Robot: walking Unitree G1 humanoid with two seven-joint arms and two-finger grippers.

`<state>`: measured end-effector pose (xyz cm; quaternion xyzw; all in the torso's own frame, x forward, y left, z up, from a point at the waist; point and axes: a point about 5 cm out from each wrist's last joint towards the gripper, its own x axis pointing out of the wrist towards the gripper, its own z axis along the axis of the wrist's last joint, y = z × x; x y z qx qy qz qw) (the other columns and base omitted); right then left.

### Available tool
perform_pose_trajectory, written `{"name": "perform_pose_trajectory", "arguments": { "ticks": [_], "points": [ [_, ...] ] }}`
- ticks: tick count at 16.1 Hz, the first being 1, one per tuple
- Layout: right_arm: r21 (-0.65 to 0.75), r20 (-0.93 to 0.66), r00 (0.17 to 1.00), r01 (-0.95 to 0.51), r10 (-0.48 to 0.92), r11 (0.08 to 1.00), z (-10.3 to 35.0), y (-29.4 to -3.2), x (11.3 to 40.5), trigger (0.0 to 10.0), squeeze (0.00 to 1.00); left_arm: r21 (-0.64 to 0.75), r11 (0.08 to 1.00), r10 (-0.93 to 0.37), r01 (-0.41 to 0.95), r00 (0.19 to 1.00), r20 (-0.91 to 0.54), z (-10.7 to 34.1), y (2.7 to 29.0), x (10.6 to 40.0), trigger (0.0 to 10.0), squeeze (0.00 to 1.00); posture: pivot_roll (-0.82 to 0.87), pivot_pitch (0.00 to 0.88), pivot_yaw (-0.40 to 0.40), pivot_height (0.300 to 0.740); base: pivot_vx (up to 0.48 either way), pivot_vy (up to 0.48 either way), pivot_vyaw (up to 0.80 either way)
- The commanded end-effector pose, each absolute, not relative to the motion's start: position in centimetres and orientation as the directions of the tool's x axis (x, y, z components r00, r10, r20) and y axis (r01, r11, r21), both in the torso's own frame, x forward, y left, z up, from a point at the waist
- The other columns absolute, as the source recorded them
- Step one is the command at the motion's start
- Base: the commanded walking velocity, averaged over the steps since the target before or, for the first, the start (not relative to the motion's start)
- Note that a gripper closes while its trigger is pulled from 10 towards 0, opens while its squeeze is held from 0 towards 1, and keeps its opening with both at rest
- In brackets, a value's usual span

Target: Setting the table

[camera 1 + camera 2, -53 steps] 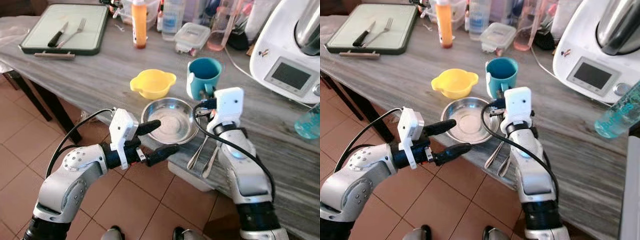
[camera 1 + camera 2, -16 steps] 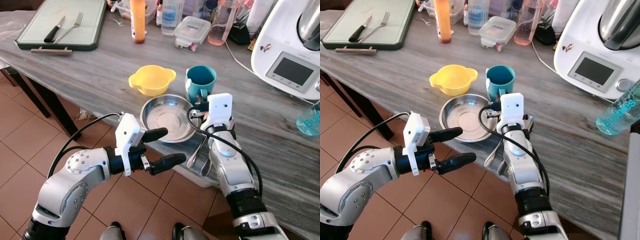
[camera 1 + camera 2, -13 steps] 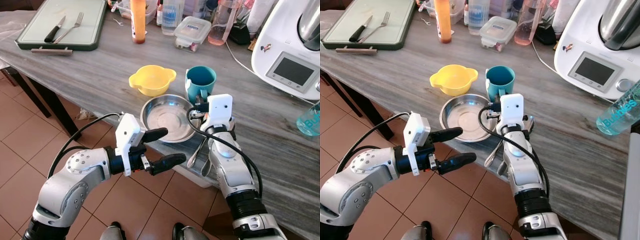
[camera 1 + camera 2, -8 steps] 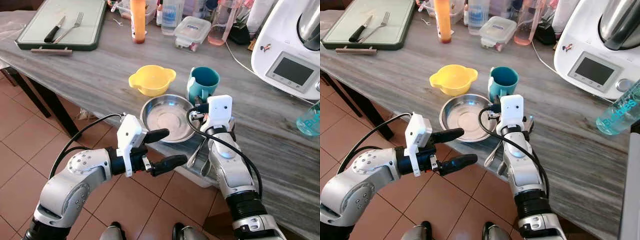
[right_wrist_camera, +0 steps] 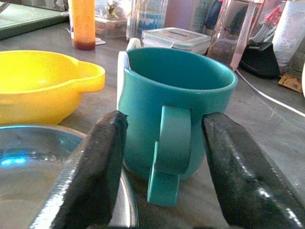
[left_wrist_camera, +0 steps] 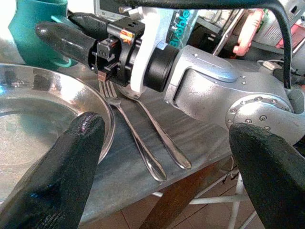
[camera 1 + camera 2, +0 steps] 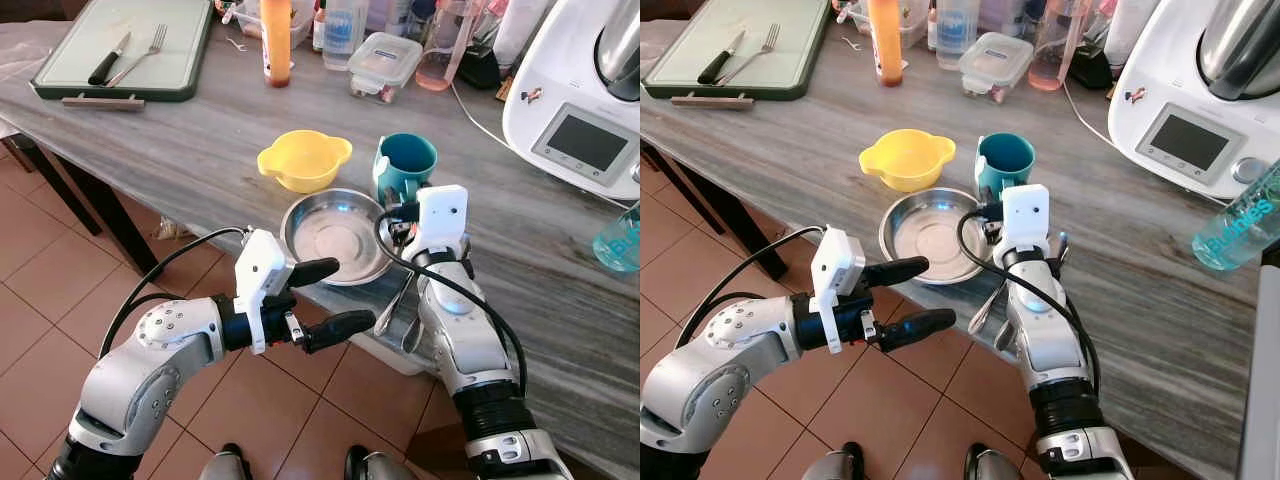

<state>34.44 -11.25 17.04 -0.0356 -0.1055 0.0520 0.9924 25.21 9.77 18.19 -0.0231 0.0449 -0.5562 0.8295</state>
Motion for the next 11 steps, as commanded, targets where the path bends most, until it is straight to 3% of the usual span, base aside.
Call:
{"name": "perform_pose_trajectory", "arguments": {
  "ticks": [1, 11],
  "points": [
    [-0.074, 0.222, 0.970, -0.084, 0.098, 0.994, 17.6, -11.4, 34.3, 10.0, 1.00, -0.090, 0.372, -0.928, 0.924, 0.367, -0.060, 17.9, 9.5, 25.0, 10.0, 0.00, 0.19, 0.232, -0.064, 0.740, 0.000, 0.000, 0.00],
    [-0.081, 0.275, 0.958, -0.067, 0.086, 0.994, 19.0, -11.5, 33.4, 10.0, 1.00, -0.091, 0.361, -0.932, 0.928, 0.356, -0.062, 18.0, 9.3, 24.9, 10.0, 0.00, 0.19, 0.218, -0.064, 0.740, 0.000, 0.000, 0.00]
  ]
}}
